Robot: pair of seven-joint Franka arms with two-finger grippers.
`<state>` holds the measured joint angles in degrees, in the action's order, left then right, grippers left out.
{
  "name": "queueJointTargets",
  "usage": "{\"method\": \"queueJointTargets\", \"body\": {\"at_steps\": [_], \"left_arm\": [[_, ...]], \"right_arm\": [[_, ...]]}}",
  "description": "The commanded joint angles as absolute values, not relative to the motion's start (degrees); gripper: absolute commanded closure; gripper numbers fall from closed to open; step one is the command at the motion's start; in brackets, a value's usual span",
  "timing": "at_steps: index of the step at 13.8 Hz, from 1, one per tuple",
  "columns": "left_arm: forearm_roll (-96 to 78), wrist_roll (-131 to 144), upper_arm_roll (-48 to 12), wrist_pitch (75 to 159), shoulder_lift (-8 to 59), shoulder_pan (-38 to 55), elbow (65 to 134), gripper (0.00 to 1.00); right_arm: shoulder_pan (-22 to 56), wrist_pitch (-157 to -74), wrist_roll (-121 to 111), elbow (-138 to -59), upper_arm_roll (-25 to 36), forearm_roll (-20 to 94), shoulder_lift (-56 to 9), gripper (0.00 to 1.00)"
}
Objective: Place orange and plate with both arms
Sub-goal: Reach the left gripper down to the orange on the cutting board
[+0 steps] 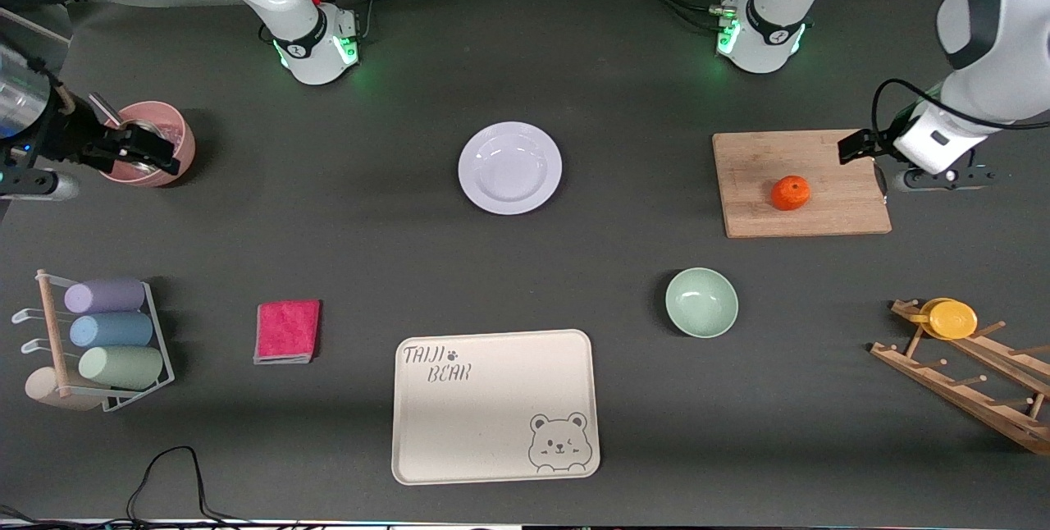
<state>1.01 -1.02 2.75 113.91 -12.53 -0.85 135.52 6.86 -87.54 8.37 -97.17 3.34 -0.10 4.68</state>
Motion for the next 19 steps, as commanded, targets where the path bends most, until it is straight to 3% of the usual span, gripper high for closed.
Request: {"method": "queueJointTargets", "body": {"at_steps": [1,5,10,14,19], "left_arm": [[0.18,0.25,2.55,121.52,-14.94,-1.23,144.02,0.0],[-1.22,1.14,2.46,133.22,-11.18,-1.14,150.9,0.0],[-1.58,5.01,0.36,140.34,-4.5,-0.44,151.87,0.0],[-1.58,5.62,-0.09,146.33,-0.09,-0.44,153.36,0.0],[-2.72,5.62,-0.44,147.83,1.4,-0.44,153.37,0.03]], "right_arm": [[11.84,-88.68,14.48,-104.3,4.04,0.26,11.76,0.0],[20.02,-92.72,21.95,-117.39,3.96,0.26,22.83,0.0],[26.63,-91.58,25.84,-123.12,4.04,0.26,28.02,0.0],[26.81,-91.67,25.75,-125.51,4.22,2.63,29.44,0.0],[26.81,-92.46,24.52,-125.77,4.74,5.61,28.92,0.0]]}}
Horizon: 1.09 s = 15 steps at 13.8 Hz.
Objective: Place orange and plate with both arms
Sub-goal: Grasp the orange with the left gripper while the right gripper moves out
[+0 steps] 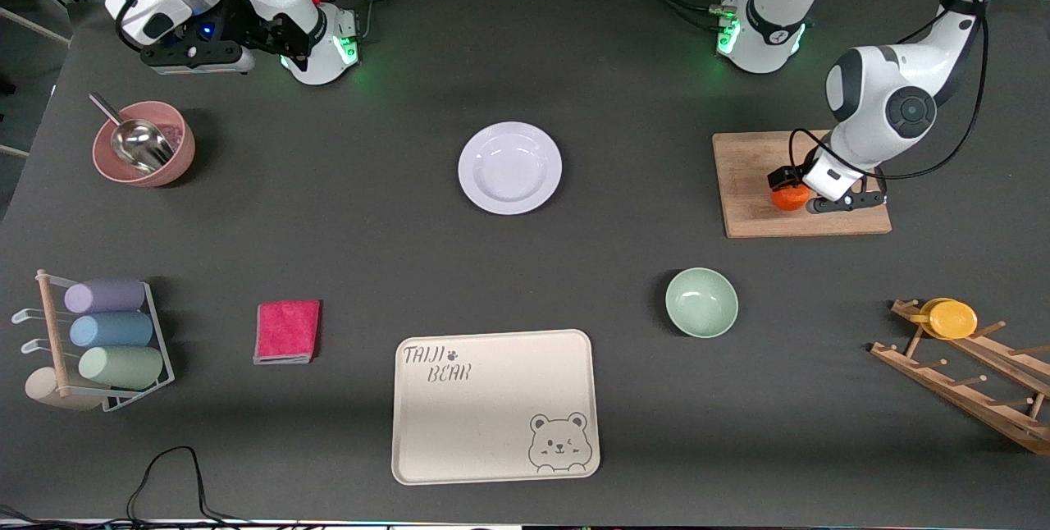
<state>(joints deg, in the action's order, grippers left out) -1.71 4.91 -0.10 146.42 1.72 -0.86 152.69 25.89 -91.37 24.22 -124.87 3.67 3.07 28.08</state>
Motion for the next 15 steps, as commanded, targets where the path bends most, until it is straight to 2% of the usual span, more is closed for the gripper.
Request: {"method": "queueJointTargets", "body": {"at_steps": [1,2,3,6,9,11,12,15], "left_arm": [[-2.72,5.62,-0.79,148.7,1.84,-0.53,153.37,0.11],[-2.72,5.62,-0.79,148.88,2.28,-0.44,153.37,0.2],[-2.72,5.62,-0.79,148.97,2.29,-0.44,153.37,0.34],[-2.72,5.28,-0.79,148.89,2.63,-0.44,153.11,0.98],[-2.72,4.66,-0.88,148.45,2.55,-0.53,153.02,1.0],[-2.72,4.57,-0.97,147.14,1.76,-0.53,152.76,1.0],[-2.72,4.74,-1.05,144.43,0.89,-0.44,151.62,1.0],[-2.72,5.45,-1.05,129.51,-4.81,-0.44,145.91,1.0]], "right_arm": [[26.81,-92.81,23.91,-125.86,5.18,6.41,28.74,0.0],[26.89,-93.42,22.6,-125.95,5.88,7.29,28.48,0.0],[26.89,-94.3,20.59,-126.56,7.19,9.82,28.48,0.0],[26.63,-98.07,13.64,-130.15,11.15,16.25,27.69,0.0],[26.63,-104.65,5.22,-137.35,15.19,25.63,27.25,0.0],[26.63,-108.88,0.55,-141.31,15.73,31.52,26.02,0.0],[26.63,-110.55,-1.82,-142.72,15.73,35.38,24.97,0.0],[25.58,-113.9,-15.25,-147.47,15.82,47.43,20.85,0.0]]}}
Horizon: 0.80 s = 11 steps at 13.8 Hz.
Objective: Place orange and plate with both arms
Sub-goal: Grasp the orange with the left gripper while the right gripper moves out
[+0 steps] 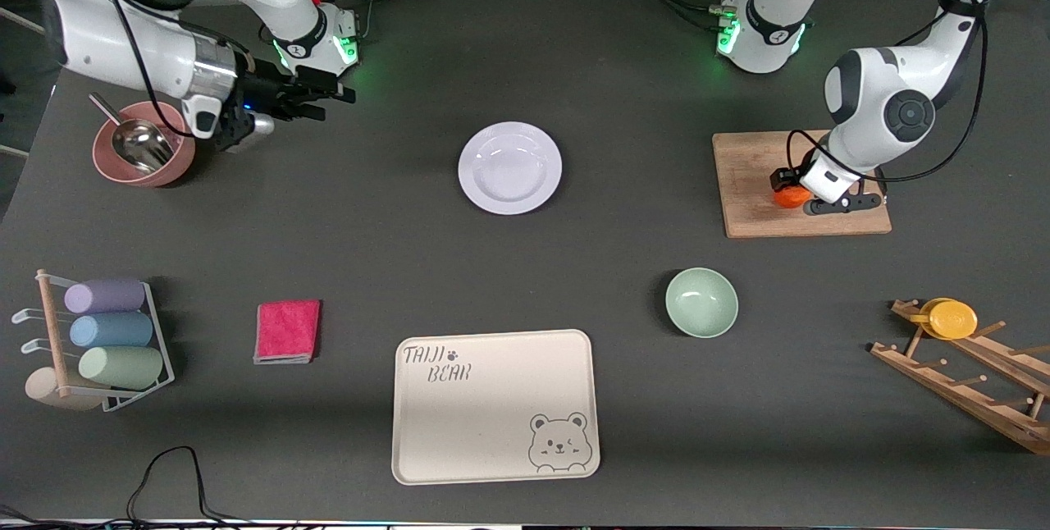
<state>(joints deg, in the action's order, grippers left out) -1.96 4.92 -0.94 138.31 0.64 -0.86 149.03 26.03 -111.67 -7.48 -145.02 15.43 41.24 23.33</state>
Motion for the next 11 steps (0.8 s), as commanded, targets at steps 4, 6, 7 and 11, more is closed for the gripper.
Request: {"method": "queueJointTargets", "body": {"at_steps": [4,6,7,11], "left_arm": [[-3.86,6.85,-1.23,118.85,-14.22,0.43,142.92,1.0],[-3.96,10.0,-1.84,111.57,-14.5,2.36,137.32,1.0],[-3.96,12.63,-3.06,108.05,-14.5,2.9,134.07,1.0],[-7.72,20.72,-9.56,99.16,-14.33,2.99,124.65,1.0]], "right_arm": [[23.55,-114.43,-37.56,-151.95,16.96,61.93,12.16,0.0],[23.55,-114.35,-47.94,-153.45,17.31,68.17,6.97,0.0],[23.55,-114.17,-52.6,-153.98,17.31,71.07,4.59,0.0],[23.55,-112.94,-64.48,-154.25,17.4,76.54,-3.32,0.0]]}}
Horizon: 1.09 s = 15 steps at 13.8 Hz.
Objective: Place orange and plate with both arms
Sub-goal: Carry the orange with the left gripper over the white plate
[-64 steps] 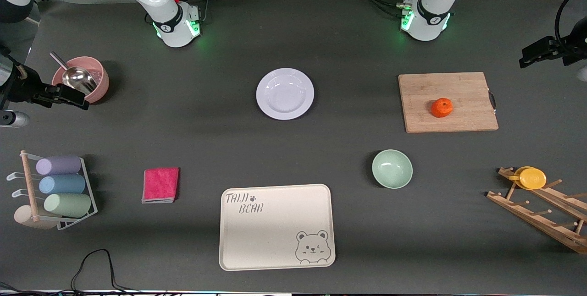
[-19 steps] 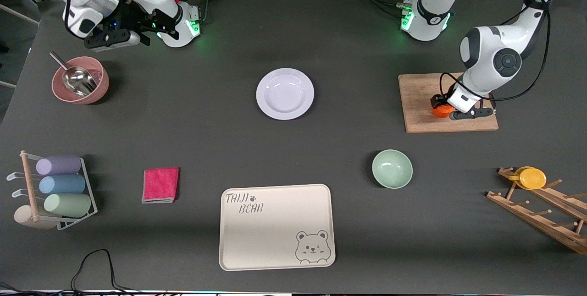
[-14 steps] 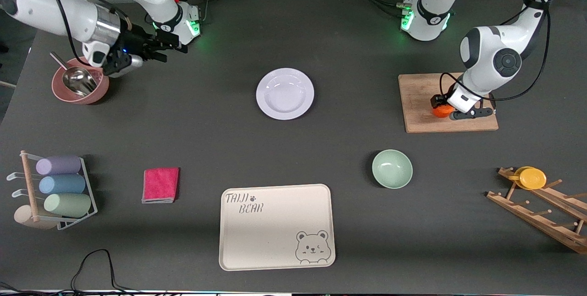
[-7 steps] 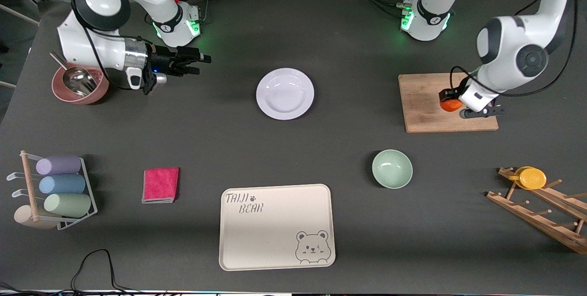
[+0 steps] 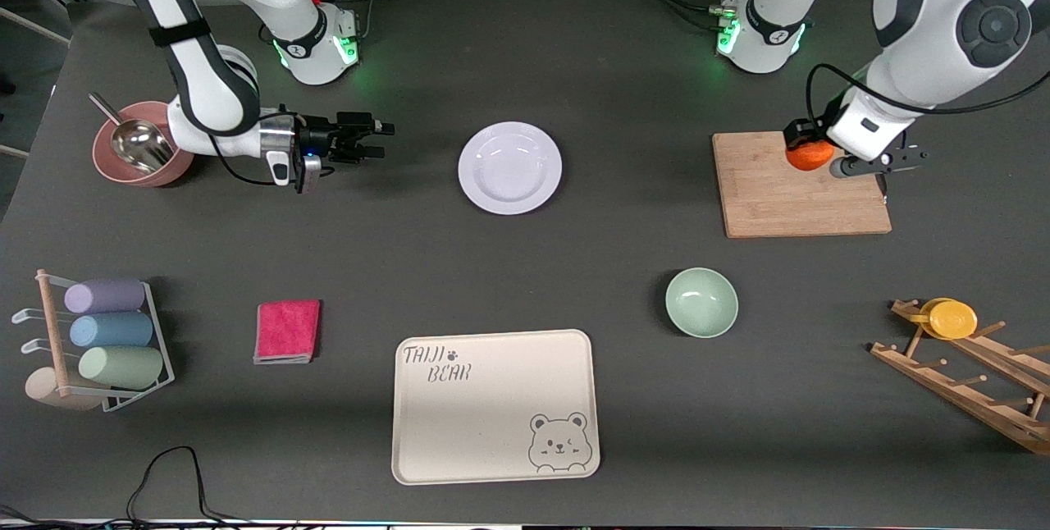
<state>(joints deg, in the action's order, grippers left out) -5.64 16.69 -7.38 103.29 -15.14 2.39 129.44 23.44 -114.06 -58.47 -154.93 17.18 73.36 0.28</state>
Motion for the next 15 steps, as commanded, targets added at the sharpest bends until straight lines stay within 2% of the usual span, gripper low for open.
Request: {"method": "queueJointTargets", "body": {"at_steps": [1,4,11,15], "left_arm": [[-8.43,22.66,-11.23,97.31,-13.89,2.99,122.19,1.0],[-10.45,31.26,-17.73,94.31,-11.79,3.08,115.78,1.0],[-11.6,51.13,-34.87,96.14,1.82,3.43,101.88,1.0],[-10.9,58.26,-36.39,103.34,6.58,10.26,100.72,1.0]], "right_arm": [[23.55,-111.55,-67.03,-154.34,17.4,77.86,-5.34,0.0],[23.64,-110.83,-73.99,-154.34,17.4,81.55,-10.89,0.0],[23.38,-107.49,-81.3,-153.99,17.75,84.9,-18.28,0.0],[23.29,-107.23,-81.21,-153.9,17.84,84.99,-19.51,0.0]]}}
